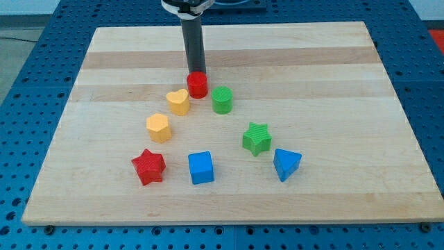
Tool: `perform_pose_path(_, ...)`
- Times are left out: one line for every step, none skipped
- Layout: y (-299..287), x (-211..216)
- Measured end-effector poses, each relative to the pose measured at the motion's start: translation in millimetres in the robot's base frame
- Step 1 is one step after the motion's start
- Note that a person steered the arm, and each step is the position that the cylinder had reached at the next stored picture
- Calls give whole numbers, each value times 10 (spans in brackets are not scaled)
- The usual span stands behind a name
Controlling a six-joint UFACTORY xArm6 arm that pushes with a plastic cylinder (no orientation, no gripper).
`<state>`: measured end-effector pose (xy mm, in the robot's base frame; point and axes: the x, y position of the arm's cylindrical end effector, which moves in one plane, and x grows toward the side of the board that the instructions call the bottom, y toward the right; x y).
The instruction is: Place green star and blue cube in a diagonal line
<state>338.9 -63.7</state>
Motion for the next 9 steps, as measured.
perform_pose_path(0, -138)
perform_pose_path(5, -180)
perform_pose_path(248, -216)
perform_pose_path(1104, -109)
perform_pose_path(1656, 304)
perform_pose_path(1339, 824)
perform_pose_path(1166, 1125)
perform_pose_path(658, 1130)
perform_pose_path(529, 1449)
